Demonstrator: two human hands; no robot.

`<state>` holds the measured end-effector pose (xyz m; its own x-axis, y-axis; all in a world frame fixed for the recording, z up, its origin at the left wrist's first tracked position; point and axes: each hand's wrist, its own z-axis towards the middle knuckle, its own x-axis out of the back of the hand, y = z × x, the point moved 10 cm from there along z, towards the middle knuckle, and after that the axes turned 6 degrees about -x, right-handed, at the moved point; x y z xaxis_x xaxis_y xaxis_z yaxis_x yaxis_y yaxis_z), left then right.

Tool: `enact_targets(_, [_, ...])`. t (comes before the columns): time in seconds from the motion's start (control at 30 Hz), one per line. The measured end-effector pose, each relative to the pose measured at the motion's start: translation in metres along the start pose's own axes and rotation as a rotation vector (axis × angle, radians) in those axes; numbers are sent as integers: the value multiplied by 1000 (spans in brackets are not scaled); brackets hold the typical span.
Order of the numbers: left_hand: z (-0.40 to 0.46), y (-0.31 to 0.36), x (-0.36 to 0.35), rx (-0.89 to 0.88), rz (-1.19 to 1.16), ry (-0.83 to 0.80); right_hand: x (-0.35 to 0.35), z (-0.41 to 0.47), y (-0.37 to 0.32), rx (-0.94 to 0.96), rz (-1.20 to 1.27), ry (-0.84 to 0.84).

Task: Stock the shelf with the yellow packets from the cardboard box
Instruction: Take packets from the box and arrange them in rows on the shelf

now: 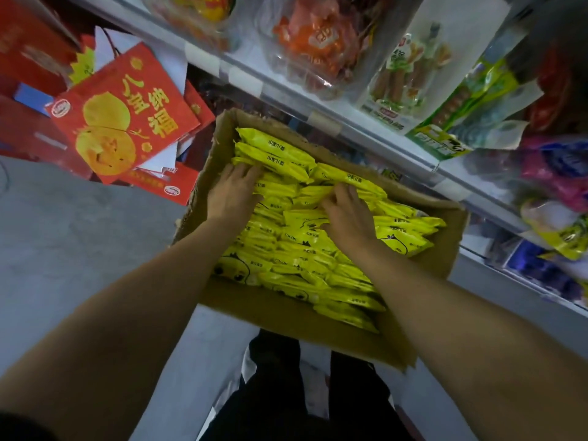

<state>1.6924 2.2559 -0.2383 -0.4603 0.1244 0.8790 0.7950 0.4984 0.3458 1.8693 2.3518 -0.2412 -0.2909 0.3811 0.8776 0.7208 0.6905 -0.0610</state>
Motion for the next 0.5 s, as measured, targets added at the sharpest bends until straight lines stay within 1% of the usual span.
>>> enact_targets(0.07, [0, 0, -2, -9, 18, -7, -2, 1, 1, -6, 24, -7])
enact_targets(0.1, [-1, 0, -1, -7, 17, -10, -2, 2, 3, -7, 78, -23])
enact_targets(0.2, [-8, 0, 6, 32, 10, -1, 10, 0, 12, -58, 343, -83])
enact_targets(0.27, [-16, -5, 13, 96, -28, 9, 21, -6, 16, -64, 498, -130])
enact_targets(0.33, [-27, -10, 18, 183, -166, 10, 29, -15, 17, -64, 630, -208])
enact_targets(0.43, [-45, -7, 26, 269, -490, 4, 42, -34, 24, -81, 837, -301])
enact_targets(0.5, [-56, 5, 38, 274, -578, 14, 44, -49, 34, -120, 969, -350])
